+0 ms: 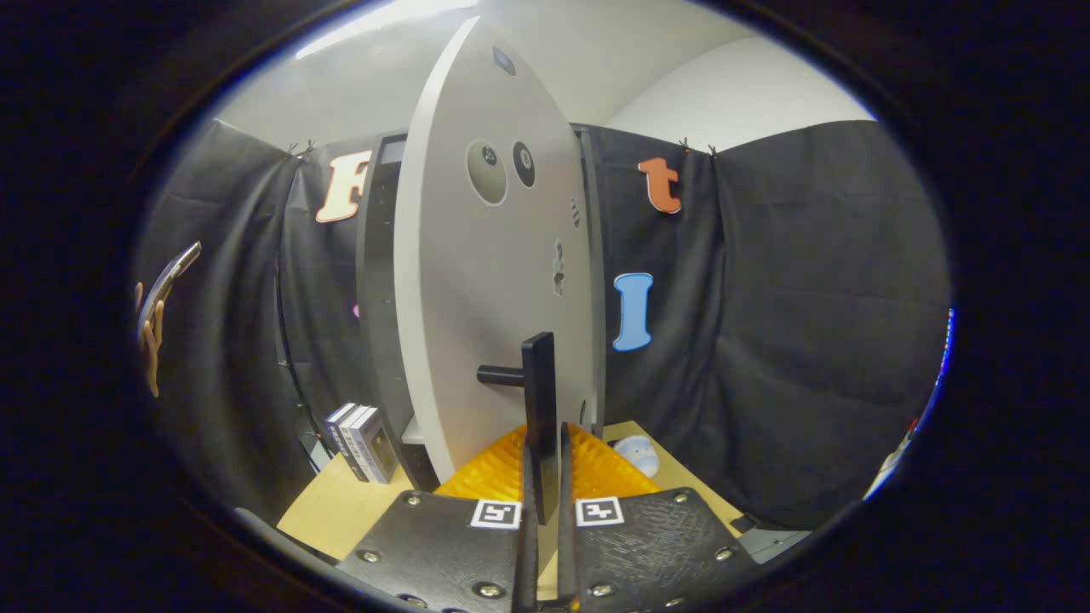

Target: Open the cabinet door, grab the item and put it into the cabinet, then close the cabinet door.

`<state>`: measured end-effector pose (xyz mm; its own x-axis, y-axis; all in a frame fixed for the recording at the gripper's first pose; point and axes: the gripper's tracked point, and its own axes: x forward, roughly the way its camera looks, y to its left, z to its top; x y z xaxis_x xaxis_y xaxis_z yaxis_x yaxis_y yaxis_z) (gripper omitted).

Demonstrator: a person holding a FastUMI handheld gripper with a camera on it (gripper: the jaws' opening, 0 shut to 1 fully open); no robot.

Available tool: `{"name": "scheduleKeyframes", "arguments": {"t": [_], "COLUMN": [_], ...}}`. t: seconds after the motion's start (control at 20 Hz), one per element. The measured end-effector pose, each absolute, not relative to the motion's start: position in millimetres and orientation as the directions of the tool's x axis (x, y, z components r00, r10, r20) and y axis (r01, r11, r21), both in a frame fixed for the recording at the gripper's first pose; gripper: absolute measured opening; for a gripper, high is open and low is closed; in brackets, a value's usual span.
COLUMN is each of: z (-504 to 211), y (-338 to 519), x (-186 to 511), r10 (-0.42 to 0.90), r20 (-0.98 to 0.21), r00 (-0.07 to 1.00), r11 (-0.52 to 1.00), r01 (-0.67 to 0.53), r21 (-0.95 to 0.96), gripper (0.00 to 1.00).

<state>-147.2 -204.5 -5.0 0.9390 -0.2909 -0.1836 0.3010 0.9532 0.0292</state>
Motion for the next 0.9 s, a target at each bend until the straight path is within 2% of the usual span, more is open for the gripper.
{"name": "scheduleKeyframes", "arguments": {"t": [0.7,0.9], "z": [-22.0,-14.7], "y": [-276.3,-304.7], "x": [-207.6,-228.0], "r10": [-0.353,-0.448], "r20": [-0.24,-0.202], "r00": [0.904,0.871], "r11": [0.933,0.891], "r01": [0.358,0.454], "r21": [-0.023,-0.017], "gripper": [0.09,0.12]}}
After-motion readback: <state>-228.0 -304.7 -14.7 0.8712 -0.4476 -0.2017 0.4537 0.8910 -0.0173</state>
